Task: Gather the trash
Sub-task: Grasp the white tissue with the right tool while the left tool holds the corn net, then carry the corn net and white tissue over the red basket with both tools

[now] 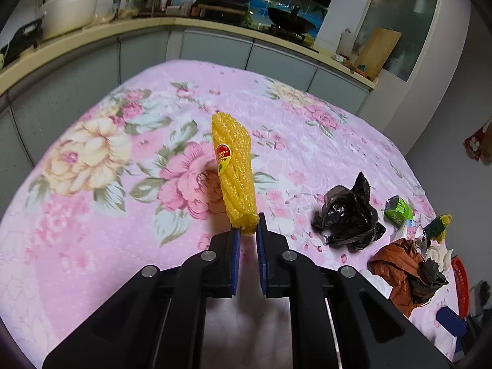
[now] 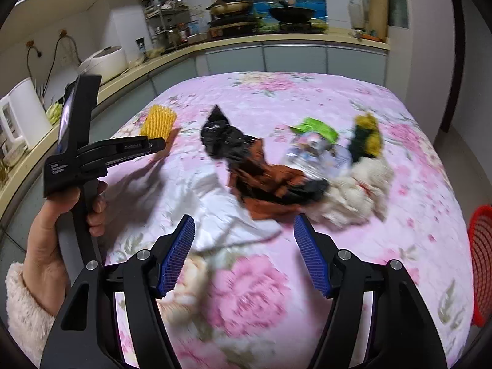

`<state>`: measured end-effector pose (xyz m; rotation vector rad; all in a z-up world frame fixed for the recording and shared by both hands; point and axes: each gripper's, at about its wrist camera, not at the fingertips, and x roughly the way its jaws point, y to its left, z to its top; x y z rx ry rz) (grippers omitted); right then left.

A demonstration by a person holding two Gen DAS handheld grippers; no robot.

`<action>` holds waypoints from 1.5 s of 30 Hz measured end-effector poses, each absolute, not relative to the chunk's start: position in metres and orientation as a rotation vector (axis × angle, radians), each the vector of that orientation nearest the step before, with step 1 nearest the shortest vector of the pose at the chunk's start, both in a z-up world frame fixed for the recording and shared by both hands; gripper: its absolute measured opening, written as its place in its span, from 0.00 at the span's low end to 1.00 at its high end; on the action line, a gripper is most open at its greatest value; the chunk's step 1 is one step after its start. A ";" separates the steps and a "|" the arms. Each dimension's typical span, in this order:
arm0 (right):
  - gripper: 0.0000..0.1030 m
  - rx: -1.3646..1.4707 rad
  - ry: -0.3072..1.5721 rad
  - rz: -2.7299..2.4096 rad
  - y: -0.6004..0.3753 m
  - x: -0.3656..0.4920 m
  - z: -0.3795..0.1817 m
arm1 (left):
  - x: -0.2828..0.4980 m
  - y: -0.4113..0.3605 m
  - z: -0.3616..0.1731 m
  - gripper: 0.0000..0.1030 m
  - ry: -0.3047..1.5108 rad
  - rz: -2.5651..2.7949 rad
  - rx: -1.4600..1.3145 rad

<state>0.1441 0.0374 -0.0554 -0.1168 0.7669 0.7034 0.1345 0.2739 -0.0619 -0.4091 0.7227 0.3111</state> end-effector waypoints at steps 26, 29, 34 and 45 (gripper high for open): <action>0.18 -0.213 0.807 0.805 0.073 0.136 -0.080 | 0.088 0.248 -0.021 0.09 0.593 0.298 -0.273; 0.17 -0.177 0.783 0.806 0.060 0.131 -0.072 | 0.085 0.245 -0.020 0.09 0.587 0.297 -0.261; 0.17 -0.119 0.739 0.799 0.035 0.124 -0.055 | 0.079 0.234 -0.017 0.09 0.579 0.284 -0.235; 0.17 -0.010 0.649 0.733 -0.024 0.123 -0.024 | 0.073 0.192 -0.007 0.09 0.567 0.199 -0.166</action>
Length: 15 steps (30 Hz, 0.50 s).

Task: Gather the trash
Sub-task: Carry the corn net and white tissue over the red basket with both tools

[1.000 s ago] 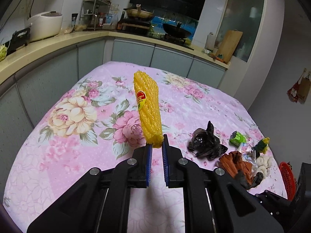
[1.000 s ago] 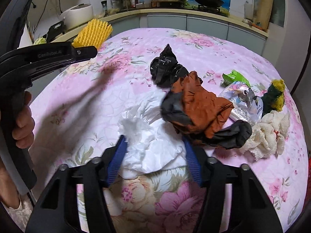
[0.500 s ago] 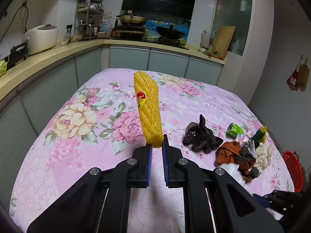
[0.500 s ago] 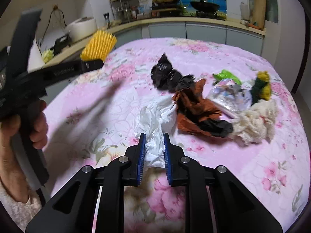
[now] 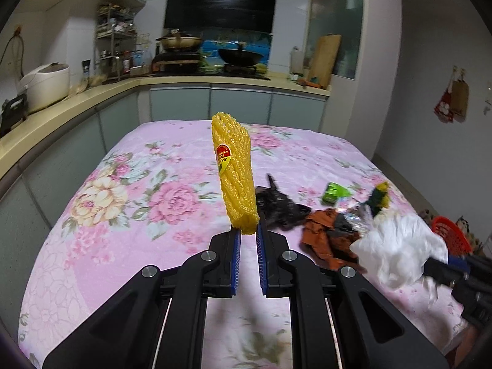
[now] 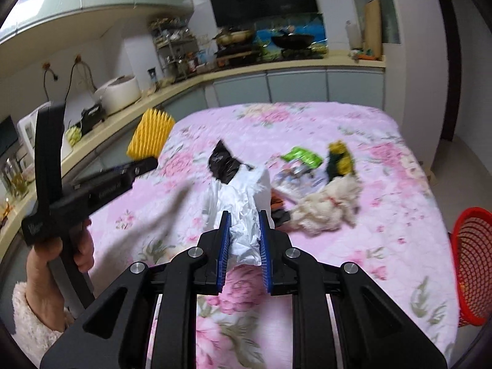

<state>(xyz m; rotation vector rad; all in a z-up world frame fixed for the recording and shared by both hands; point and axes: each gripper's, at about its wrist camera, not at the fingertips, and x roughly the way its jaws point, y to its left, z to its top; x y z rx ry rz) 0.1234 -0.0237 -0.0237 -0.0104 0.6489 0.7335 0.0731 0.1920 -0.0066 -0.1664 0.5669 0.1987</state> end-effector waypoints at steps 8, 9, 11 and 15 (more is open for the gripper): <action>0.17 0.037 0.605 0.676 -0.058 0.129 -0.008 | 0.075 0.160 0.000 0.09 0.559 0.134 -0.127; 0.17 0.040 0.597 0.669 -0.062 0.130 -0.006 | 0.075 0.156 0.001 0.09 0.557 0.127 -0.121; 0.17 0.044 0.588 0.658 -0.069 0.131 -0.003 | 0.076 0.150 0.004 0.09 0.554 0.118 -0.110; 0.17 0.052 0.570 0.635 -0.082 0.133 0.003 | 0.079 0.137 0.008 0.09 0.550 0.098 -0.093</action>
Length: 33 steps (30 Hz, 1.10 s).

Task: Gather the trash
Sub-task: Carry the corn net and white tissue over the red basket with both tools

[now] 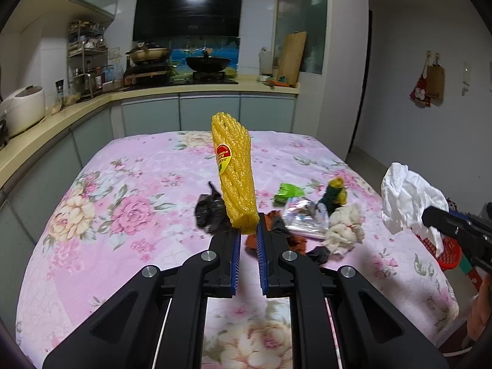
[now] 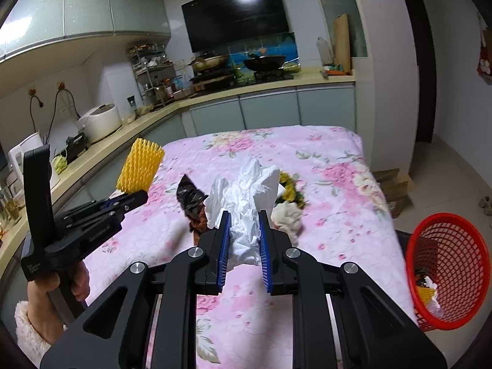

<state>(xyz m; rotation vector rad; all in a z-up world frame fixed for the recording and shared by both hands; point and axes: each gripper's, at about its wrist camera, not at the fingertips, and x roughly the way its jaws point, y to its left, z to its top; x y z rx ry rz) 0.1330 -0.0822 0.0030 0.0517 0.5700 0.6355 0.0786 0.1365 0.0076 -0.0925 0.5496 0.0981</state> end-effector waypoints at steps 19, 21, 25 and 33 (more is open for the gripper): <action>0.17 0.085 0.523 0.500 -0.149 0.142 0.017 | 0.097 0.061 0.016 0.09 0.536 -0.040 -0.007; 0.17 0.087 0.519 0.483 -0.156 0.143 0.017 | 0.101 0.051 0.017 0.09 0.535 -0.059 0.005; 0.17 0.096 0.513 0.447 -0.171 0.148 0.018 | 0.109 0.030 0.020 0.09 0.529 -0.101 0.034; 0.17 0.153 0.496 0.355 -0.217 0.155 0.020 | 0.122 -0.013 0.027 0.09 0.519 -0.185 0.063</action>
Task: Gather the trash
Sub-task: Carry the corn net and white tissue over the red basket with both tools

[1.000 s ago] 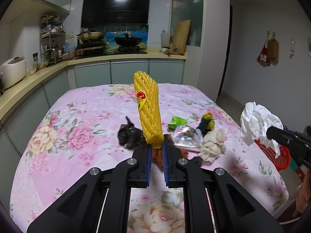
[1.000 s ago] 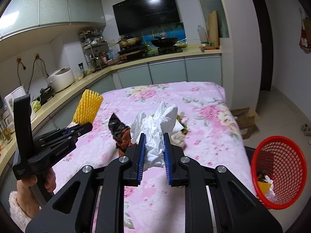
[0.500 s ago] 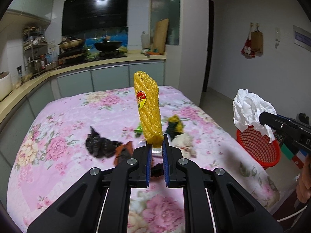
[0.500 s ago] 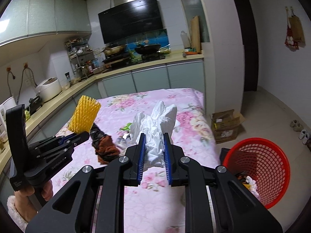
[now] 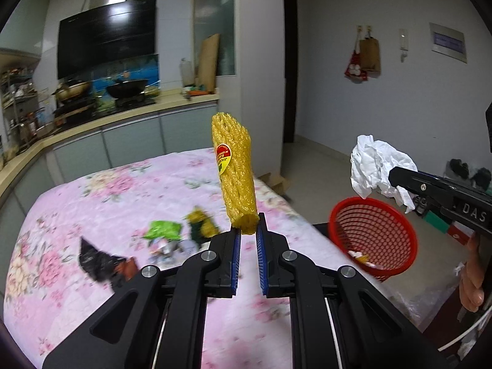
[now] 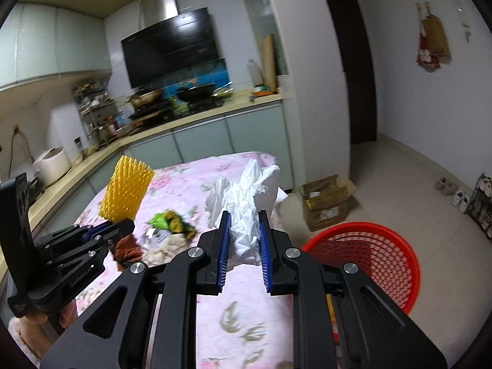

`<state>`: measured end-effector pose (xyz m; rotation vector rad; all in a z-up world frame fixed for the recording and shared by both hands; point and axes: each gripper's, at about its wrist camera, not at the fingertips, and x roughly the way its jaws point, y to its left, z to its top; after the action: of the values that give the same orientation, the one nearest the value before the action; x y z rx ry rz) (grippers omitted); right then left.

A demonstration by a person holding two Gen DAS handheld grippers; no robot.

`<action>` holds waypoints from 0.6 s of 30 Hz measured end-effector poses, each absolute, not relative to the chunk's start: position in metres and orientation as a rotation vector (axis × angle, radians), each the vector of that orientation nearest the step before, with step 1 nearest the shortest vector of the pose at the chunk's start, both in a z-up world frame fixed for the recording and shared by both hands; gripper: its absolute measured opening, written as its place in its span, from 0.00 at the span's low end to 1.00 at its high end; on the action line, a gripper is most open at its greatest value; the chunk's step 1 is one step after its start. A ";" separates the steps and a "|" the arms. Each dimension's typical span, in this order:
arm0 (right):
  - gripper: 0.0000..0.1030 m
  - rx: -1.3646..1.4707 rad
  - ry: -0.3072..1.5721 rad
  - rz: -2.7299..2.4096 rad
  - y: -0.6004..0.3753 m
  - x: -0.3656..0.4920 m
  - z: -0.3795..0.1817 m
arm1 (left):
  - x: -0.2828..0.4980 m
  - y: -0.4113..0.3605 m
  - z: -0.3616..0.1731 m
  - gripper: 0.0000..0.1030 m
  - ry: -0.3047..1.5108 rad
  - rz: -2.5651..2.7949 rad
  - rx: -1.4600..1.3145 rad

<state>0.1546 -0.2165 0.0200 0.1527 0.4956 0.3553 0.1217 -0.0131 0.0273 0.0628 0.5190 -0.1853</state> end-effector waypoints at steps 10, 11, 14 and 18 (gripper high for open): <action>0.17 0.210 0.513 0.235 -0.257 0.169 0.016 | 0.138 -0.060 0.023 0.09 0.545 -0.281 0.086; 0.17 0.213 0.518 0.226 -0.259 0.170 0.014 | 0.139 -0.064 0.022 0.09 0.548 -0.286 0.088; 0.17 0.220 0.540 0.200 -0.265 0.172 0.010 | 0.143 -0.074 0.019 0.09 0.558 -0.305 0.096; 0.17 0.232 0.569 0.176 -0.272 0.174 0.005 | 0.146 -0.085 0.015 0.09 0.568 -0.326 0.107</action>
<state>0.1744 -0.2721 0.0050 0.2318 0.5691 0.1761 0.1458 -0.0848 0.0152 0.1074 0.5678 -0.3260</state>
